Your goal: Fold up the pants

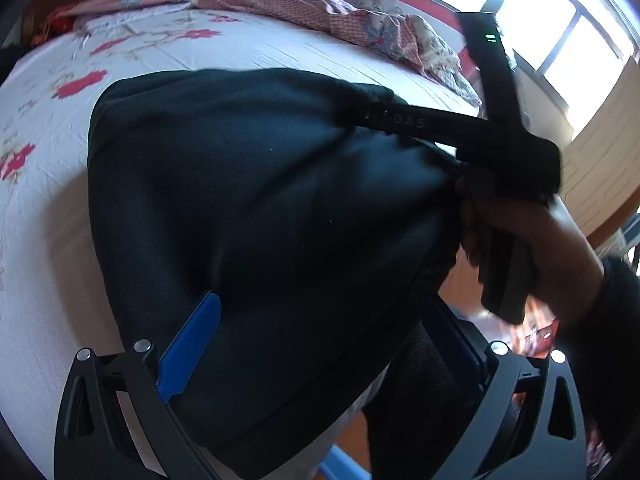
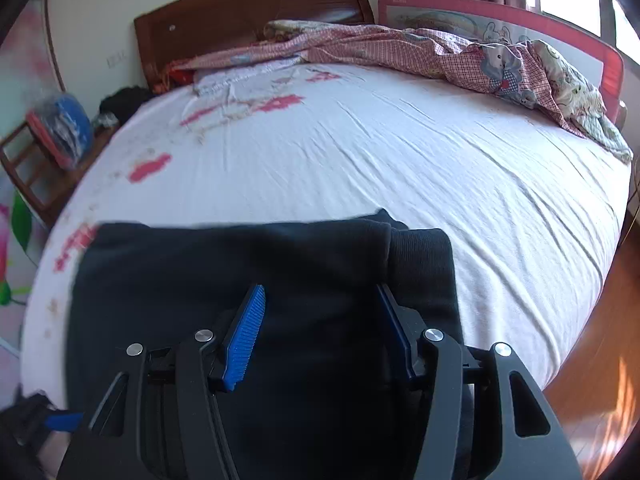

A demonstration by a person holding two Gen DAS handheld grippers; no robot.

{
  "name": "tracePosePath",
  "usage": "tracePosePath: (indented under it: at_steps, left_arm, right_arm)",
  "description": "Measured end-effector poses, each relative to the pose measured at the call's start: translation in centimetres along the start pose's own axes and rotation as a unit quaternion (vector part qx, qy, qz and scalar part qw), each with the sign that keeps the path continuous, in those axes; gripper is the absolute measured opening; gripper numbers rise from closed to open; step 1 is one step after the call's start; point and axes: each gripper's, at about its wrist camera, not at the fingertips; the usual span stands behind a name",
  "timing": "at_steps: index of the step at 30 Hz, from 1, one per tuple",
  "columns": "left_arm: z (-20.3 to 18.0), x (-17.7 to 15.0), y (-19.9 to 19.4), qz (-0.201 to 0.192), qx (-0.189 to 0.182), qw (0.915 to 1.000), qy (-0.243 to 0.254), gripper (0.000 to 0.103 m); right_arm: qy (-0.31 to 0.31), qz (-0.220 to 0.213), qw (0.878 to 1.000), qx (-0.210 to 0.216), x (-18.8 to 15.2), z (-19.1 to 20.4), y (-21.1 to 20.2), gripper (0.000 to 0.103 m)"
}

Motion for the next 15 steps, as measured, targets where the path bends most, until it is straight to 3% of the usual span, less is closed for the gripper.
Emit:
tracePosePath:
  at_steps: [3,6,9,11,15]
  left_arm:
    - [-2.0,-0.8,0.5,0.006,0.056,0.996,0.069,0.1]
    - [-1.8,-0.6,-1.9,-0.009,0.039,0.9975,0.059,0.1]
    - [0.5,-0.1,-5.7,-0.052,0.037,0.9978,0.016,0.1]
    - [3.6,0.8,-7.5,-0.073,0.042,0.9957,-0.04,0.101]
    - [10.6,2.8,-7.2,-0.049,-0.028,0.9811,-0.185,0.101]
  right_arm:
    - [0.0,-0.012,1.0,0.012,0.5,0.3,-1.9,0.049]
    - [0.046,-0.053,0.995,0.069,0.8,-0.9,-6.3,0.05]
    - [0.129,-0.051,0.985,0.107,0.0,-5.5,-7.7,0.05]
    - [0.186,-0.027,0.974,0.13,-1.2,-9.2,-6.9,0.05]
    - [0.227,0.025,0.952,0.202,-3.2,-12.4,-4.1,0.05]
Point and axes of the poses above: each gripper's, at about its wrist camera, not at the fingertips, and y roughly the way its jaws point, z to its left, x to its top, and after that the axes turned 6 degrees about -y, right-handed
